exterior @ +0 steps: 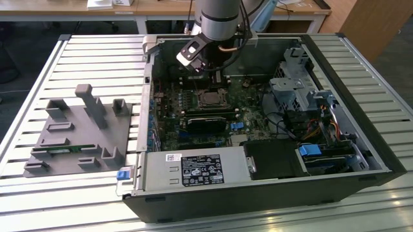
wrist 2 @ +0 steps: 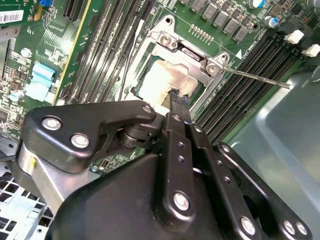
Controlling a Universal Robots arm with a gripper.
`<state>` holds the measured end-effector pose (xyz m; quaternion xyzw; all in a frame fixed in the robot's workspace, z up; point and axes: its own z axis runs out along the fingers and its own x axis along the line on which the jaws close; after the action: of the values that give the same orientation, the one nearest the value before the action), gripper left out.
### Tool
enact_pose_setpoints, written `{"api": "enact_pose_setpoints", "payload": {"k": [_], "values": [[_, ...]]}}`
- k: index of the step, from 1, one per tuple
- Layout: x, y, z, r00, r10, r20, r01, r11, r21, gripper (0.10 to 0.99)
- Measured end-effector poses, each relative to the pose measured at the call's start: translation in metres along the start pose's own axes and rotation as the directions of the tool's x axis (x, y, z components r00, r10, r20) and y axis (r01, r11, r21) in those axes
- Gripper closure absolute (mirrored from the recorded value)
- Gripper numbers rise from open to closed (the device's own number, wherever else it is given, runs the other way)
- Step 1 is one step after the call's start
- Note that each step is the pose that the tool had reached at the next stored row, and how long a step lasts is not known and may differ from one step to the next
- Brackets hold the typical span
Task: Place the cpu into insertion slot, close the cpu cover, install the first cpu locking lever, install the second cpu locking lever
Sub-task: 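Install the first cpu locking lever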
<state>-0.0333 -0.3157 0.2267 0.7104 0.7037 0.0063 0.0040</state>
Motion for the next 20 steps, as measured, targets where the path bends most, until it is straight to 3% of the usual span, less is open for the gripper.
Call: {"api": "enact_pose_setpoints", "payload": {"k": [4,13,16,20], "values": [[0.0001,0.0001,-0.0051,1.0000,0.000,-0.0001,0.000,1.0000,0.000,0.980],[0.0002,0.0004,-0.0248,1.0000,0.000,0.0036,0.000,1.0000,0.000,0.980],[0.0003,0.0004,-0.0248,0.9991,-0.043,0.0029,0.043,0.9991,0.000,0.980],[0.0002,0.0004,-0.0249,0.9933,-0.116,0.0019,0.116,0.9933,0.000,0.980]]}}
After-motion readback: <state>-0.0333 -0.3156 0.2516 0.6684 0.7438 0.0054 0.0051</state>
